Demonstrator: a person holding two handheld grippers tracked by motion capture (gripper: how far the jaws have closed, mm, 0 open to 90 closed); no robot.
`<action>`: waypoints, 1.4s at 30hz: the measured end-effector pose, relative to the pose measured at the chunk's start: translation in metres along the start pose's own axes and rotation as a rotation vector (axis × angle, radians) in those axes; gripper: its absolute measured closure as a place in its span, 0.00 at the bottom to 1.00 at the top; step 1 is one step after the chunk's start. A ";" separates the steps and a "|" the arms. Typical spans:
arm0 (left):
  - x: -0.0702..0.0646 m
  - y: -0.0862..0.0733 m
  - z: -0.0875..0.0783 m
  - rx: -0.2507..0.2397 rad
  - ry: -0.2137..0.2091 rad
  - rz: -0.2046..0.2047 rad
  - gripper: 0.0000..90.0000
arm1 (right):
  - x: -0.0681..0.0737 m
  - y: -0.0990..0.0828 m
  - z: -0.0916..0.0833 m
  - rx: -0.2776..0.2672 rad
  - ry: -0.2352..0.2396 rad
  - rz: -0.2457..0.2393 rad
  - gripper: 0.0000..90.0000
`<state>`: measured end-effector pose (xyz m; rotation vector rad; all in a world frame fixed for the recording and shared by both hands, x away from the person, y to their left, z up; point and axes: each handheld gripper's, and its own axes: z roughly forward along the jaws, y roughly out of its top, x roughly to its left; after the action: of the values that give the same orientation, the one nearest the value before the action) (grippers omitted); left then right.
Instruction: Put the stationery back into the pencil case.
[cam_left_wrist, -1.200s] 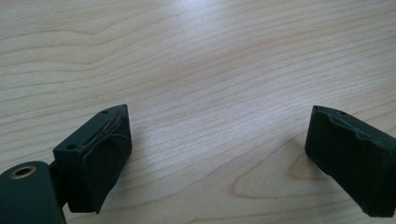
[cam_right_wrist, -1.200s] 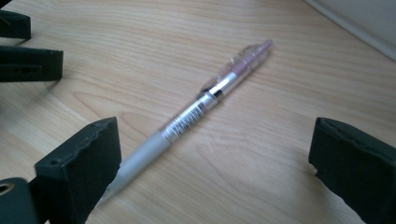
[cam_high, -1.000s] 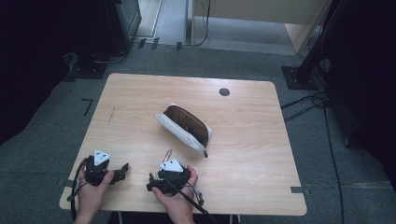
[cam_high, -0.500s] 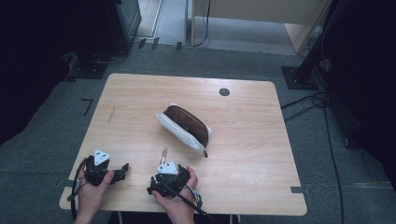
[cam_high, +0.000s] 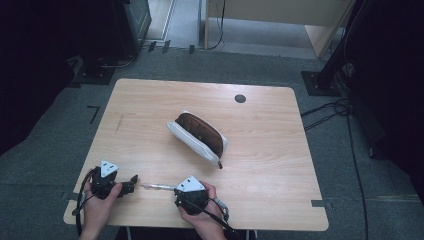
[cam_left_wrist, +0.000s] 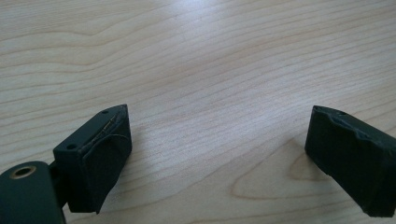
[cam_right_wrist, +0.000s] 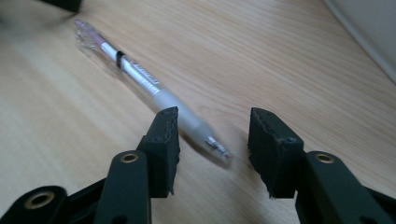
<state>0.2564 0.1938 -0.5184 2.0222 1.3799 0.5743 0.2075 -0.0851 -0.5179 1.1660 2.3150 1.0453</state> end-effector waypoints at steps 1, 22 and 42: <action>0.000 0.000 0.000 -0.001 -0.002 -0.001 0.08 | 0.000 0.000 -0.001 0.003 0.022 -0.021 0.64; 0.002 -0.001 -0.001 -0.001 0.026 -0.029 0.09 | -0.009 0.000 0.001 -0.011 0.200 -0.144 0.90; 0.001 0.000 0.000 0.001 0.013 -0.012 0.09 | -0.032 -0.018 -0.015 -0.042 0.141 -0.109 0.90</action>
<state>0.2565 0.1948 -0.5184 2.0129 1.3991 0.5826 0.2083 -0.1243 -0.5221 0.9662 2.4206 1.1642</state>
